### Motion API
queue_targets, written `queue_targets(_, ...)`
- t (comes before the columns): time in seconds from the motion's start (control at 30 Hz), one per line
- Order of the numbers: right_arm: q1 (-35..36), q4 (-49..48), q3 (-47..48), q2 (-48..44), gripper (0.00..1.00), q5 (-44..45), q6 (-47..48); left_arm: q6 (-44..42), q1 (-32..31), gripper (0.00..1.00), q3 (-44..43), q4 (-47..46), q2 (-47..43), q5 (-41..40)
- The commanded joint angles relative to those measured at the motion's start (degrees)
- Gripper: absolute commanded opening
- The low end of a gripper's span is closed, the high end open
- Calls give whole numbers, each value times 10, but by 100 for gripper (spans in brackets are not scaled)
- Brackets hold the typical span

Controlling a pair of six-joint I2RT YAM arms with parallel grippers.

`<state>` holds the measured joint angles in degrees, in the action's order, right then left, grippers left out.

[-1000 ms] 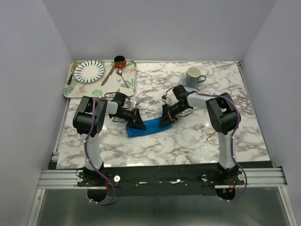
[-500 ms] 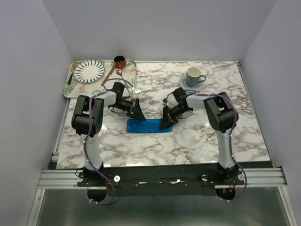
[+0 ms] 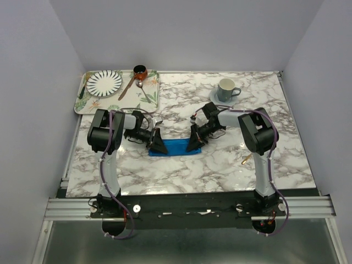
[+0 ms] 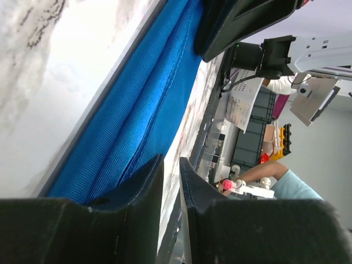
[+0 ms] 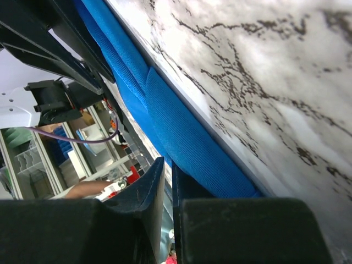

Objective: Fold the napkin into a case and place the utensils inside
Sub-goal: Smooth out the smaller rectangle-folded napkin at the center of the board.

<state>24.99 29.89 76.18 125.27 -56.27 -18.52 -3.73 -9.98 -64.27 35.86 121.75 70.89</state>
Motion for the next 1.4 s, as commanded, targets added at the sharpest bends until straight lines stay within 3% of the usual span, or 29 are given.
queue_targets(0.0,-9,-3,-14,34,19,96,25,-29,6,32,5,-29,10,-35)
queue_targets(0.13,-9,-1,-6,15,20,80,32,-76,6,36,-22,40,-37,-38)
queue_targets(0.27,-8,-2,4,-23,23,50,38,-75,6,43,-30,23,-120,-76)
queue_targets(0.4,-1,3,12,-67,27,27,47,-98,4,45,-35,-3,-205,-174)
queue_targets(0.53,1,30,29,-106,41,30,77,-161,4,50,-76,33,-209,-235)
queue_targets(0.63,2,79,82,-109,52,61,146,-175,9,51,-105,55,-195,-217)
queue_targets(0.87,33,234,265,-26,74,159,368,-146,17,55,-89,33,-221,-195)
queue_targets(0.93,38,266,296,8,85,175,421,-135,22,55,-85,28,-228,-193)
queue_targets(1.1,53,318,376,60,85,191,514,-124,47,55,-75,29,-235,-182)
queue_targets(1.37,79,304,377,93,79,233,552,-109,69,55,-61,18,-241,-178)
